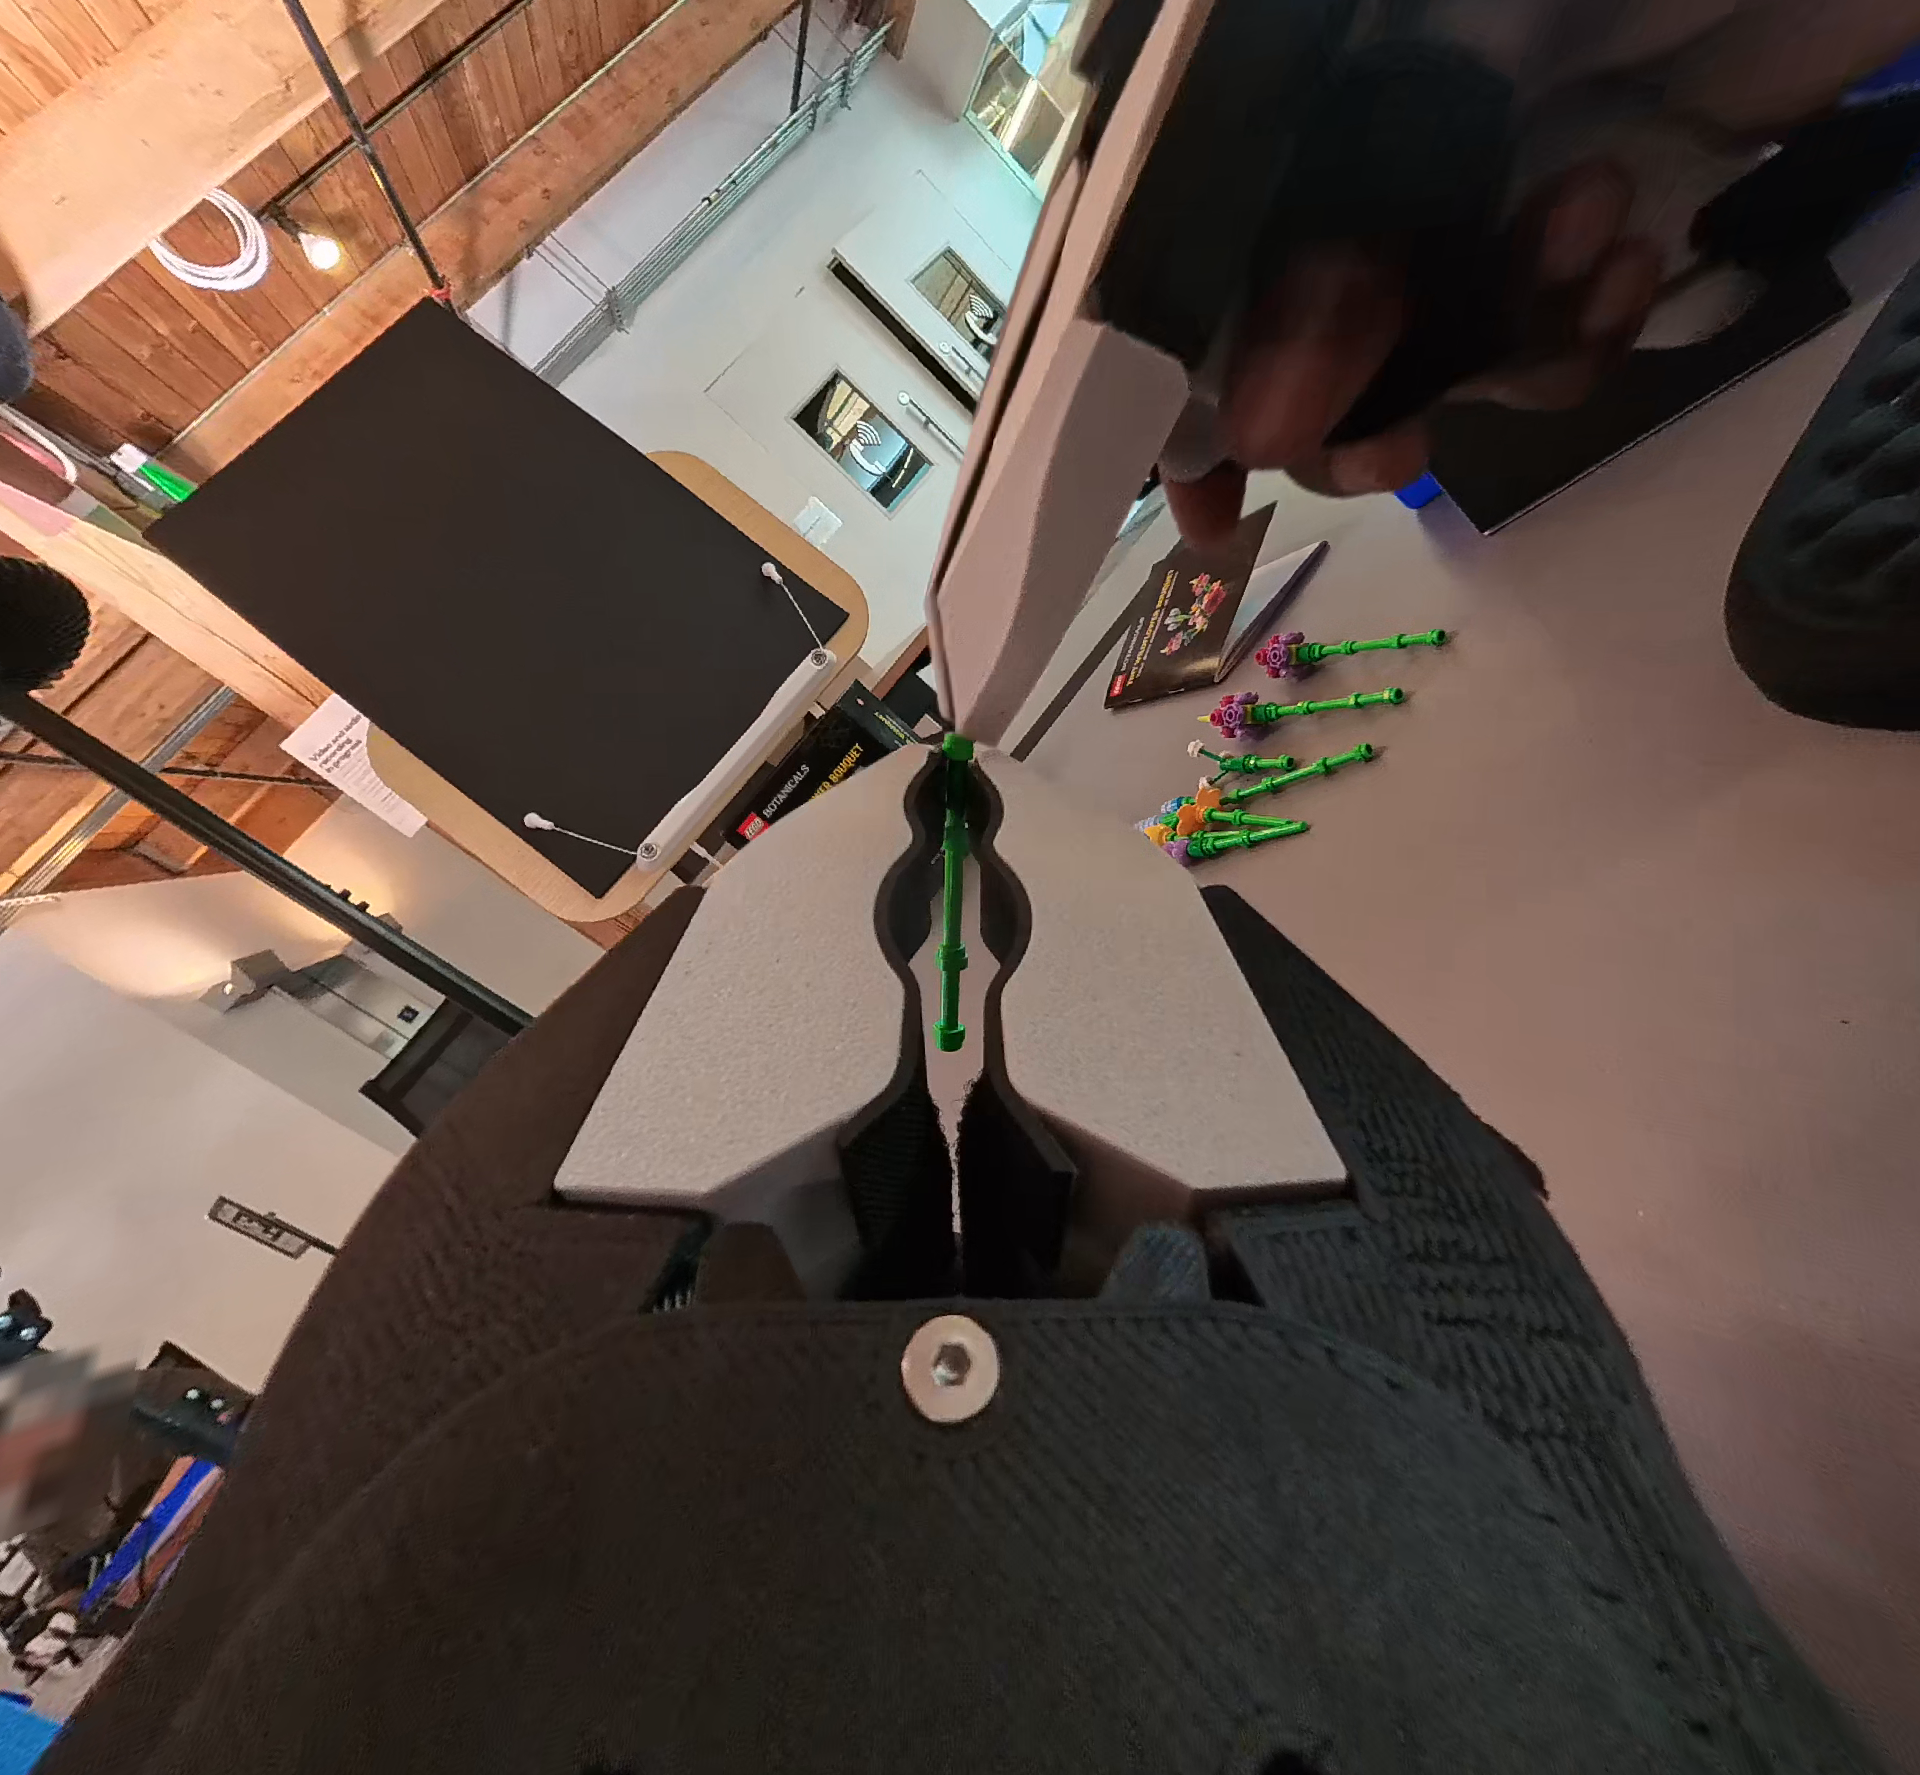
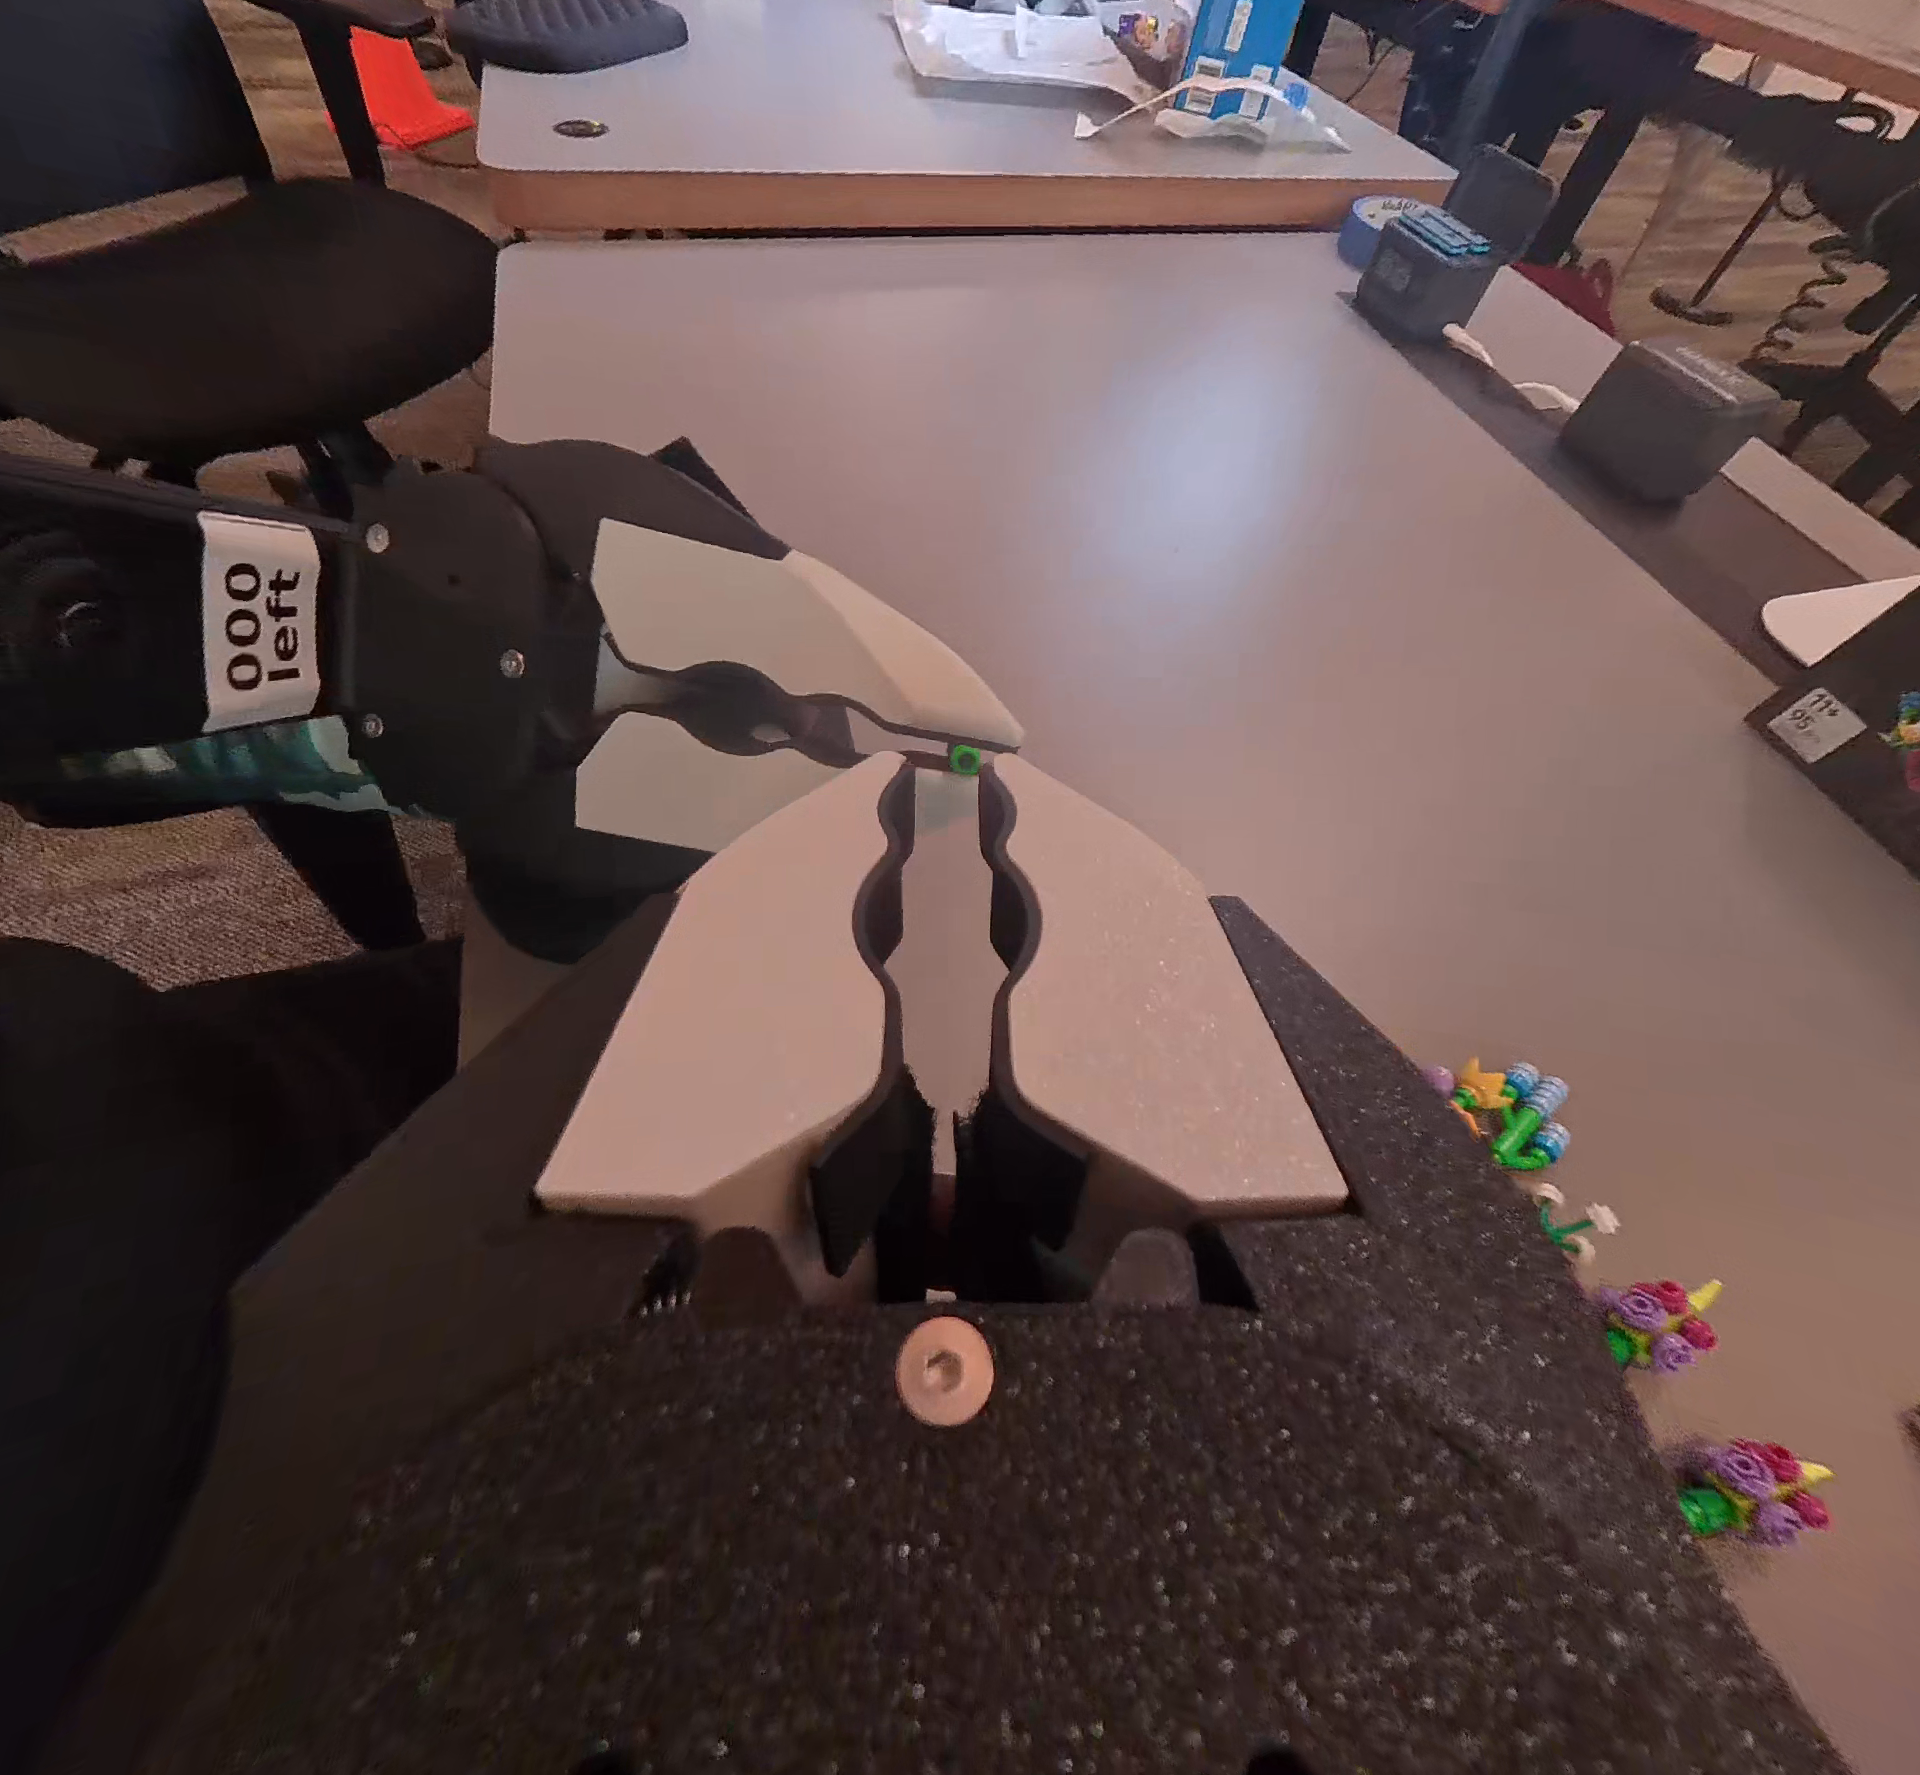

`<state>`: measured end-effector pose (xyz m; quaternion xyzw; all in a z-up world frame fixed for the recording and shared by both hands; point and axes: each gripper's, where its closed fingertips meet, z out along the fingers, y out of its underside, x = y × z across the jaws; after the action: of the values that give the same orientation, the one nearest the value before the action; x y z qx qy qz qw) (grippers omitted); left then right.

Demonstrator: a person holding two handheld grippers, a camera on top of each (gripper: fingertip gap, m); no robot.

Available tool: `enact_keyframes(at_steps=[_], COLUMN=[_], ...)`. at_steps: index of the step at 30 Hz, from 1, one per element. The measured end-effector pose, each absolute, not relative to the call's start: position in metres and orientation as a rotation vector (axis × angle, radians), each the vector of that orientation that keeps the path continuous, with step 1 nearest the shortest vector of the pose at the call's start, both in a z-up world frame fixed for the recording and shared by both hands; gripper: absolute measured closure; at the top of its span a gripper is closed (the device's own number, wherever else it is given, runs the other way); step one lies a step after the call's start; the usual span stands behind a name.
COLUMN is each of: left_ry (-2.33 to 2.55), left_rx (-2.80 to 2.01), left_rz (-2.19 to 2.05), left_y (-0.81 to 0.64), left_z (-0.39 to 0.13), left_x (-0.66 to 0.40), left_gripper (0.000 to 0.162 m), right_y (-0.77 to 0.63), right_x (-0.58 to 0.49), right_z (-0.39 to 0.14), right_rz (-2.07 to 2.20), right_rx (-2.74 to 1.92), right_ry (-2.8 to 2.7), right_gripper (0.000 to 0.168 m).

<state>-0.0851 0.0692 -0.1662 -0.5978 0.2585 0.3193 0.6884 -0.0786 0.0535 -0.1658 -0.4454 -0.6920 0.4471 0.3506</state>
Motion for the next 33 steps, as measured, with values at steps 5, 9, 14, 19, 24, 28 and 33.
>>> enact_keyframes(at_steps=[5, 9, 14, 19, 24, 28, 33], left_ry=[0.600, 0.630, 0.639, 0.615, 0.637, 0.656, 0.686], left_rx=[-1.325, -1.310, -1.314, -1.332, -1.333, -1.332, -1.323], left_rz=[0.743, 0.779, 0.771, 0.746, 0.736, 0.750, 0.763], left_y=[0.069, 0.069, 0.070, 0.072, 0.072, 0.072, 0.072], left_z=[-0.166, -0.167, -0.169, -0.169, -0.171, -0.172, -0.174], left_x=[-0.083, -0.080, -0.079, -0.082, -0.078, -0.076, -0.072], left_gripper=[0.159, 0.159, 0.158, 0.159, 0.159, 0.159, 0.159], right_y=[0.053, 0.054, 0.055, 0.059, 0.060, 0.060, 0.055], right_x=[-0.080, -0.079, -0.079, -0.071, -0.068, -0.067, -0.071], right_z=[-0.167, -0.169, -0.171, -0.160, -0.160, -0.167, -0.171], right_rz=[1.220, 1.212, 1.172, 1.238, 1.239, 1.214, 1.190], right_rx=[-1.175, -1.172, -1.141, -1.121, -1.114, -1.122, -1.088], right_ry=[-1.779, -1.785, -1.803, -1.796, -1.817, -1.860, -1.870], right_gripper=[0.159, 0.163, 0.164, 0.164, 0.163, 0.151, 0.163])
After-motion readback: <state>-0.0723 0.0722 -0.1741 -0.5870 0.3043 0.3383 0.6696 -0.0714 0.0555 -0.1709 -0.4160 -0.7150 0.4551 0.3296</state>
